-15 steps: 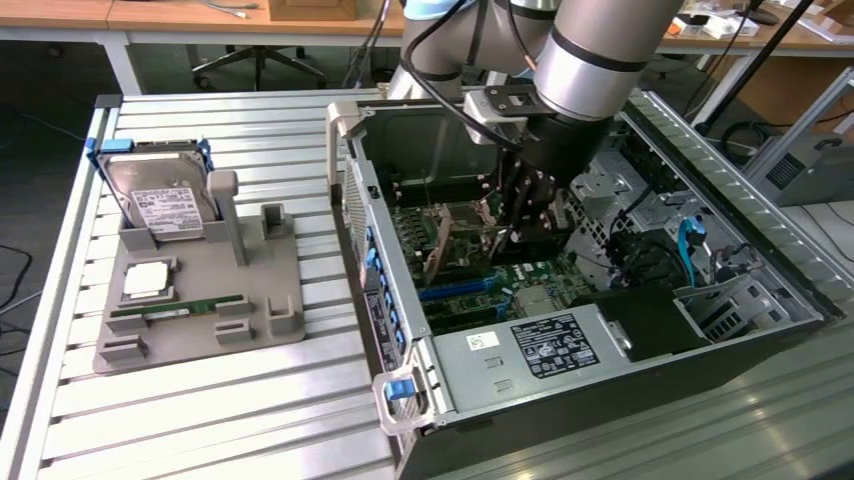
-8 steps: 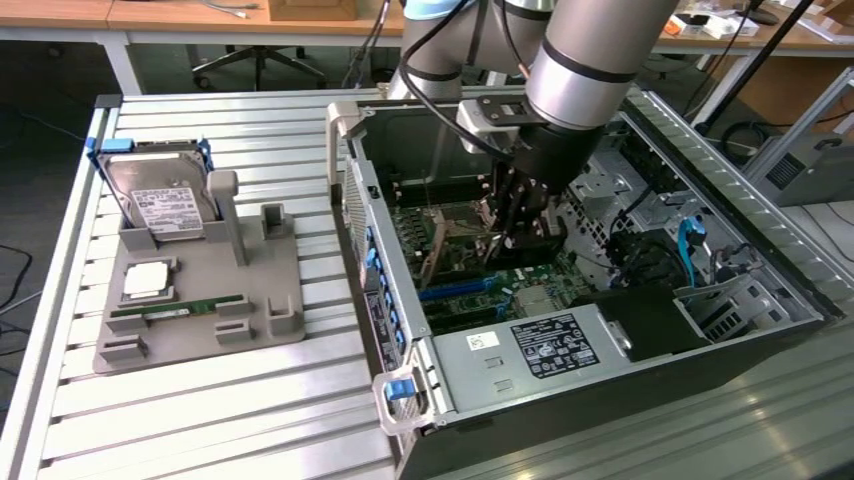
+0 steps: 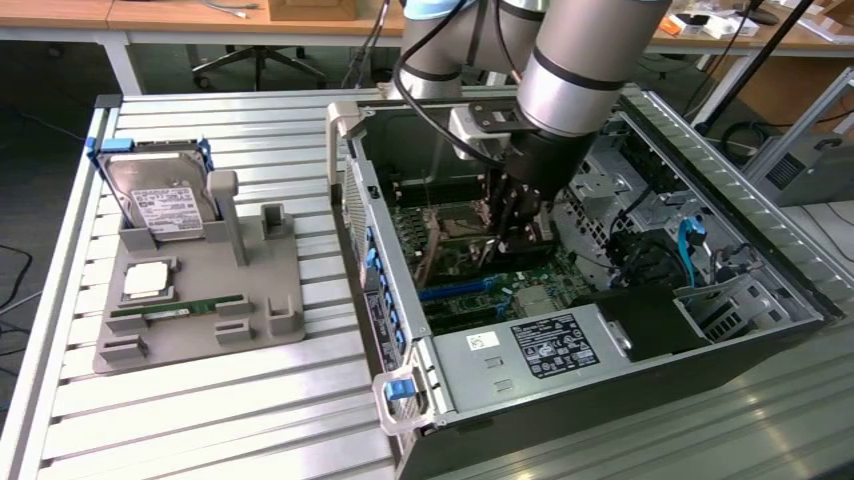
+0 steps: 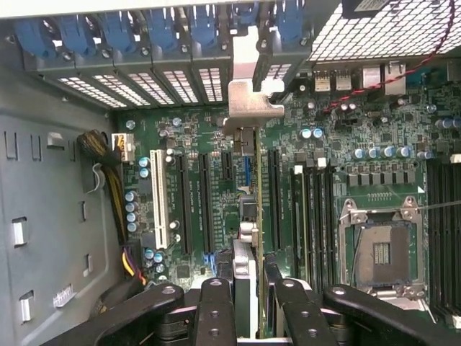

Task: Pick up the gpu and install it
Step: 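Insert the gpu into the slot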

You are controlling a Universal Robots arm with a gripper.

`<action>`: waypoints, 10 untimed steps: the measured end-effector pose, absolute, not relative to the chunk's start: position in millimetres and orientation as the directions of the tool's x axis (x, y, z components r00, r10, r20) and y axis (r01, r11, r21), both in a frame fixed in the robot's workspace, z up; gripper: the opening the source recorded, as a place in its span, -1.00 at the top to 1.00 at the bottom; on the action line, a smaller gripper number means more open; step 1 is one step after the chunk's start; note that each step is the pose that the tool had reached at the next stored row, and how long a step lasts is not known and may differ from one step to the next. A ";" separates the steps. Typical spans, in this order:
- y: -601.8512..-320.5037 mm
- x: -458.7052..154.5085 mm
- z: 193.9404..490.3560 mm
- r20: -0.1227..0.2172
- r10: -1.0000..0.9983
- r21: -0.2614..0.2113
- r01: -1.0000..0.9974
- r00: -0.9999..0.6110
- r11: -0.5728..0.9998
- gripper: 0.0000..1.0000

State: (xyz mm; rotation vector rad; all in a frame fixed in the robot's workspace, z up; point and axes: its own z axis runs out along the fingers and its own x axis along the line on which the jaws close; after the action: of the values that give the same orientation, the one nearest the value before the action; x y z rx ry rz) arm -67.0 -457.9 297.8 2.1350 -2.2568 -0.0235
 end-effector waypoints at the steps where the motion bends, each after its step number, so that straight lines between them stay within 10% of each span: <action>1: -457.5 -68.0 297.2 0.015 -0.998 0.035 -0.998 -0.055 0.056 0.47; 10: -449.7 -80.4 289.4 0.021 -0.998 0.035 -0.998 -0.055 0.056 0.47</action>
State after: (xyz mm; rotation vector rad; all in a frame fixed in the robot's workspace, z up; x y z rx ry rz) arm -80.4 -449.7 289.4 2.1321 -2.2539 -0.0165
